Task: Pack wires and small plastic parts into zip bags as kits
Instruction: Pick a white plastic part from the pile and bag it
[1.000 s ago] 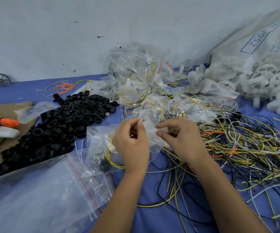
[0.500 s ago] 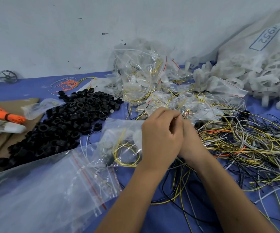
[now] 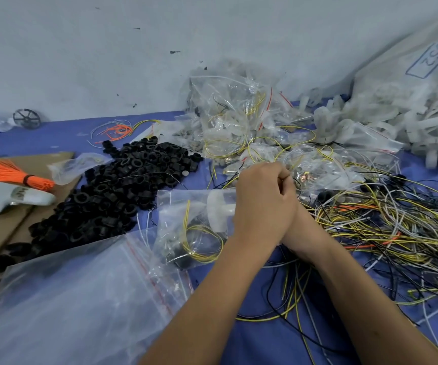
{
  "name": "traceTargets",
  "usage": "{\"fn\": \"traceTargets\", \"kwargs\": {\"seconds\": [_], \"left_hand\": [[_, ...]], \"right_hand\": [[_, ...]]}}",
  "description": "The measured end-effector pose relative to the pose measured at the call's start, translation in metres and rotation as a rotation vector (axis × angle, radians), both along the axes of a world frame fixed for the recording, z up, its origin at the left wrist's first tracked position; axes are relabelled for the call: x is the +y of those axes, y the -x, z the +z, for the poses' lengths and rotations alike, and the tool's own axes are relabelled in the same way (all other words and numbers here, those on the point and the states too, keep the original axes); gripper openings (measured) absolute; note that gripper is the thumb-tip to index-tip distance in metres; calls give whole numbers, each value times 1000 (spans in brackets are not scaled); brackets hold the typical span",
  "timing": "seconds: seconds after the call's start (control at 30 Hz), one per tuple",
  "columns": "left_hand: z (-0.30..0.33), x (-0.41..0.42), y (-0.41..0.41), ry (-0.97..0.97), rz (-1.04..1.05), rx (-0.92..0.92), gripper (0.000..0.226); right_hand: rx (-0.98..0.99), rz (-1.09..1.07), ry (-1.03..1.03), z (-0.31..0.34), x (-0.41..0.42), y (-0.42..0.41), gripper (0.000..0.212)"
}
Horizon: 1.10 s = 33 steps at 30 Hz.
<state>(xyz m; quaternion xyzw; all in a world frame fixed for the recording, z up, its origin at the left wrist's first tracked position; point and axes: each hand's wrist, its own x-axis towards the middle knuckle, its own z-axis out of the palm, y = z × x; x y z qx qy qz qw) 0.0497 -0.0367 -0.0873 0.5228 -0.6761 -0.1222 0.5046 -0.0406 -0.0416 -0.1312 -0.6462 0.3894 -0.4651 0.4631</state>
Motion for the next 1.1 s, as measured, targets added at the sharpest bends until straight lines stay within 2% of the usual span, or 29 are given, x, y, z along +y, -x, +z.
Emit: {"fn": "traceTargets", "kwargs": {"seconds": [0.1,0.2,0.33,0.4,0.47,0.57,0.67,0.8,0.93,1.1], "left_hand": [[-2,-1,-2,38,-17,39,9],[-3,-4,-7,103,4,36,8],[-6,-7,-14,119,47,-21,4],[-5,-9,-20,81,45,-42,5],[-1,-16,-31,-36,-54,61,4],[7,-29,-60,-181,-159,293,16],[1,-41,-92,-227,-85,181,21],[-12,-42,-111,-414,-165,-17,28],[-9,-42,-114,-480,-299,-32,17],[-5,-44,-112,-414,-337,-38,9]], "right_hand": [[-72,-46,-7,0,-1,-7,48],[-225,-71,-31,0,-2,-10,50],[-340,-100,-189,2,-5,-5,19],[-298,-116,-192,0,-7,-4,22],[-231,-96,-168,2,-6,-6,22],[-213,-29,-228,4,-3,-6,19],[-169,-18,-254,0,-4,1,19],[-148,9,-286,-1,-4,4,22],[-189,121,-278,1,-2,3,13],[-143,240,-238,3,1,5,12]]}}
